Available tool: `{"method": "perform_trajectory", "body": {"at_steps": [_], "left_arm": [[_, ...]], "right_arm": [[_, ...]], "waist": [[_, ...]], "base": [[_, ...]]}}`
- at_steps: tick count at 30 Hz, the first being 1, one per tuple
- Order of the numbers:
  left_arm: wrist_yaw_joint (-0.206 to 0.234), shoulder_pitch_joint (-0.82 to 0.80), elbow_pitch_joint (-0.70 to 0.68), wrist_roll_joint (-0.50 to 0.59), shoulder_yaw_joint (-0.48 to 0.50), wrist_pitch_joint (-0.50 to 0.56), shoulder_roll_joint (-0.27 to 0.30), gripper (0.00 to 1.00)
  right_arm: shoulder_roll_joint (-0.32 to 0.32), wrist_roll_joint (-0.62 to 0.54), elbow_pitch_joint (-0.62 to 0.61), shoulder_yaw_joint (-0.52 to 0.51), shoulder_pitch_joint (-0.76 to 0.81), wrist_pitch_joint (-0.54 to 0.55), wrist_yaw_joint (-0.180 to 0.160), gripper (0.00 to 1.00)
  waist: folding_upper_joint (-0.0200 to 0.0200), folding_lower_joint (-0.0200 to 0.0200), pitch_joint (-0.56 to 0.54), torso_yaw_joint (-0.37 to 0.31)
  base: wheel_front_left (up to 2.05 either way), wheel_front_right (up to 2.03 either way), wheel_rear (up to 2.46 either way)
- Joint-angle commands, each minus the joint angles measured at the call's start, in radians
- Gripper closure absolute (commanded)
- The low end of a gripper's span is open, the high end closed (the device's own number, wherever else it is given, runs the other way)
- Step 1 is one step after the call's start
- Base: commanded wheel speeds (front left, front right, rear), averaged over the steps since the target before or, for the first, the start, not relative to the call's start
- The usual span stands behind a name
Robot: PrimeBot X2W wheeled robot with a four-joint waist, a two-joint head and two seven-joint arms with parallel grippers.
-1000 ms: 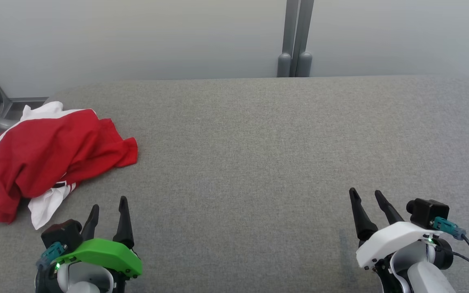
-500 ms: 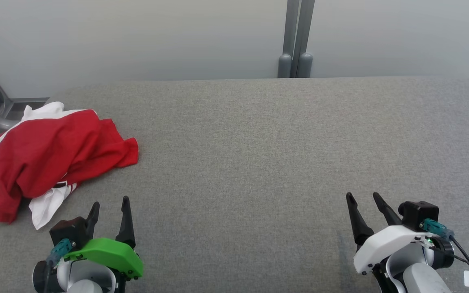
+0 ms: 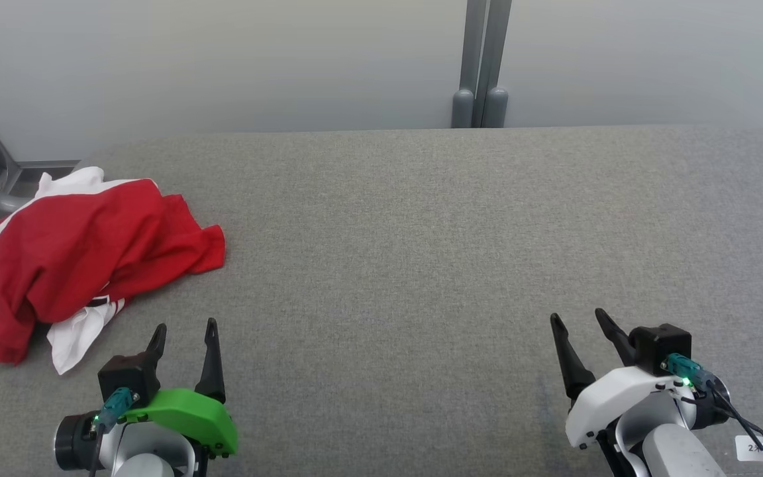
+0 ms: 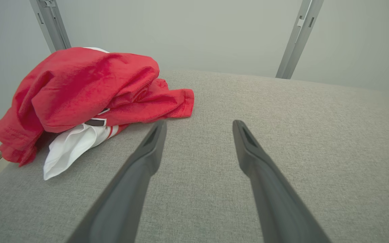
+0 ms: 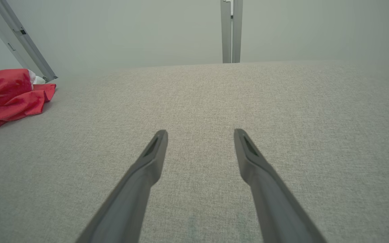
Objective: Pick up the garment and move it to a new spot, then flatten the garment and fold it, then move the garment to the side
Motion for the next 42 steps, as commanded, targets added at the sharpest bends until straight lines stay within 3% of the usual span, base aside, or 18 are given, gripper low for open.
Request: {"method": "perform_trajectory", "body": {"at_steps": [1, 18, 32, 42], "left_arm": [[0.009, -0.022, 0.002, 0.025, -0.004, -0.010, 0.010, 0.00], [0.028, -0.032, 0.023, 0.114, -0.036, -0.034, 0.027, 0.00], [0.032, -0.024, 0.024, 0.088, -0.042, -0.033, 0.028, 0.00], [0.032, -0.001, 0.015, 0.068, -0.032, -0.032, 0.047, 0.00]], "right_arm": [[-0.005, -0.024, 0.004, 0.003, -0.020, -0.008, 0.000, 0.00], [-0.006, -0.137, 0.040, 0.029, -0.041, -0.033, 0.000, 0.00], [-0.006, -0.125, 0.039, 0.031, -0.037, -0.031, 0.000, 0.00], [-0.006, -0.115, 0.029, 0.021, -0.015, -0.040, 0.000, 0.00]], "waist": [[0.0000, 0.0000, 0.000, 0.000], [0.0000, 0.0000, -0.006, 0.006], [0.0000, 0.0000, -0.004, 0.014], [0.0000, 0.0000, -0.003, 0.117]], "base": [[0.00, 0.00, 0.00], [0.00, 0.00, 0.00], [0.00, 0.00, 0.00], [0.00, 0.00, 0.00]]}}
